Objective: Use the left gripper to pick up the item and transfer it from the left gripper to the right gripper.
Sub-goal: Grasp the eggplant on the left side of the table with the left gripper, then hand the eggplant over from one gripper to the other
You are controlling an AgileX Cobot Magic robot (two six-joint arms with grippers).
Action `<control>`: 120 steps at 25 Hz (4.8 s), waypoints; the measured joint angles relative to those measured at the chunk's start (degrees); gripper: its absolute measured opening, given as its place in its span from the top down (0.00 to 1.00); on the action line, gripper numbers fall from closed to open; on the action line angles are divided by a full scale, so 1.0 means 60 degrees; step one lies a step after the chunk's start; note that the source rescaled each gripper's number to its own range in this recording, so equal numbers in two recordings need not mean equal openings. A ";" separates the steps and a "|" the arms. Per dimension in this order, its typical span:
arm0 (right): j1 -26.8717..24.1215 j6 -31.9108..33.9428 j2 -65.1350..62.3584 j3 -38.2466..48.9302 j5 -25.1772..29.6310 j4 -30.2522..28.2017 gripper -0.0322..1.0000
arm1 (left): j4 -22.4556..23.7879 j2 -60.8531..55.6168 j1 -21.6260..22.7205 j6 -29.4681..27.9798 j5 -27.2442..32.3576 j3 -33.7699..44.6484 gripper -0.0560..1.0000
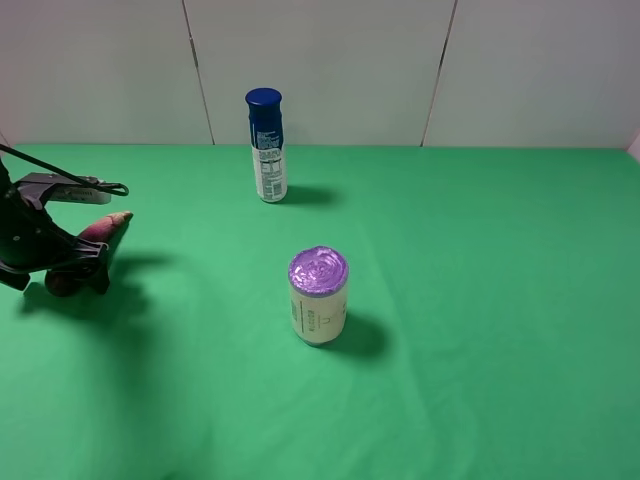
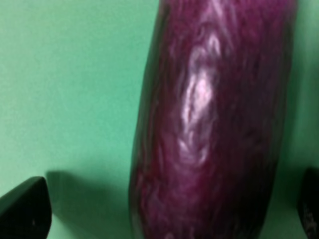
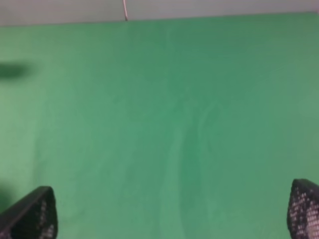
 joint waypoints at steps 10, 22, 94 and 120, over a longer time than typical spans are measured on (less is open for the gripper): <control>0.0000 0.0000 0.0000 0.0000 0.0000 0.0000 0.00 | 0.0003 0.0018 0.0000 0.0000 -0.0020 0.0000 0.68; 0.0000 0.0000 0.0000 0.0000 0.0000 0.0000 0.00 | 0.0026 0.0018 0.0000 0.0000 0.0068 0.0000 0.95; 0.0846 -0.4672 0.5361 -0.1196 -0.2445 0.5588 0.00 | -0.4146 -0.5331 -0.3443 0.7713 0.6695 -0.4091 0.95; 0.2118 -0.9281 0.7231 -0.1260 -0.2802 0.9706 0.00 | -0.4563 -0.4121 -0.4648 0.9890 0.7828 -0.4091 0.95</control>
